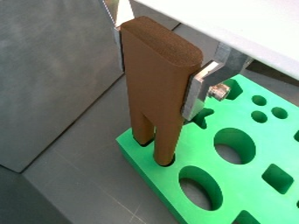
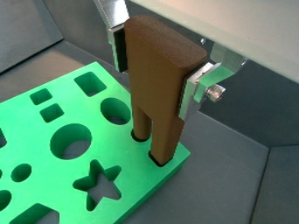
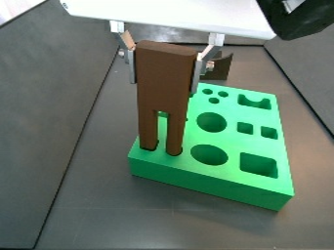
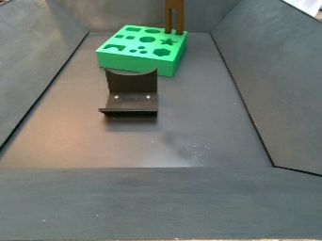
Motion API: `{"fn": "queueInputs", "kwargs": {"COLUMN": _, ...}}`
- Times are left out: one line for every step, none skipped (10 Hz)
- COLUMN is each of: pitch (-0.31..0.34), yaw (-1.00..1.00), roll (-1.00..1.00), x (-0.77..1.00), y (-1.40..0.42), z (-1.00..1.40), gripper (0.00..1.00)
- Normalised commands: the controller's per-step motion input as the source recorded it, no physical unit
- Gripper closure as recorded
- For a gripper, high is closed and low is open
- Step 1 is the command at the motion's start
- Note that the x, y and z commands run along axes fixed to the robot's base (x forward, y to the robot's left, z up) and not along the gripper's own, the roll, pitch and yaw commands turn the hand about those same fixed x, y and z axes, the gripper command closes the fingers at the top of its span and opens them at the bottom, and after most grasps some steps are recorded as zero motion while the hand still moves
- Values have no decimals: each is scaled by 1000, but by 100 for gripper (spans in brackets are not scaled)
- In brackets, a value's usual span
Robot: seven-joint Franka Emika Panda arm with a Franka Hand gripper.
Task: Pick up the square-circle object. Move up. Rotate the square-circle object. Move to above the board. Insert the square-circle object.
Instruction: Insert the square-circle object.
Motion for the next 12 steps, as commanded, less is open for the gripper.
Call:
{"fn": "queueInputs", "kwargs": {"pitch": 99, "yaw": 0, "roll": 0, "x": 0, "y": 26, "z": -77, "gripper": 100}}
{"fn": "queueInputs", "kwargs": {"pitch": 26, "yaw": 0, "roll": 13, "x": 0, "y": 0, "z": -163, "gripper": 100}}
{"fn": "queueInputs", "kwargs": {"pitch": 0, "yaw": 0, "roll": 0, "x": 37, "y": 0, "z": -174, "gripper": 100}}
{"fn": "queueInputs", "kwargs": {"pitch": 0, "yaw": -3, "roll": 0, "x": 57, "y": 0, "z": -234, "gripper": 100}}
{"fn": "queueInputs", "kwargs": {"pitch": -106, "yaw": 0, "roll": 9, "x": 9, "y": 0, "z": -297, "gripper": 100}}
{"fn": "queueInputs", "kwargs": {"pitch": -261, "yaw": -11, "roll": 106, "x": 0, "y": -177, "z": -374, "gripper": 100}}
{"fn": "queueInputs", "kwargs": {"pitch": -304, "yaw": -57, "roll": 177, "x": 0, "y": -320, "z": -409, "gripper": 100}}
{"fn": "queueInputs", "kwargs": {"pitch": -277, "yaw": -86, "roll": 181, "x": 0, "y": -260, "z": -357, "gripper": 100}}
{"fn": "queueInputs", "kwargs": {"pitch": -150, "yaw": -31, "roll": 163, "x": 3, "y": -97, "z": -394, "gripper": 100}}
{"fn": "queueInputs", "kwargs": {"pitch": -20, "yaw": -11, "roll": 54, "x": 80, "y": 0, "z": -449, "gripper": 100}}
{"fn": "queueInputs", "kwargs": {"pitch": 0, "yaw": 0, "roll": 0, "x": 83, "y": 0, "z": -380, "gripper": 100}}
{"fn": "queueInputs", "kwargs": {"pitch": 0, "yaw": 0, "roll": 0, "x": 117, "y": 31, "z": -374, "gripper": 100}}
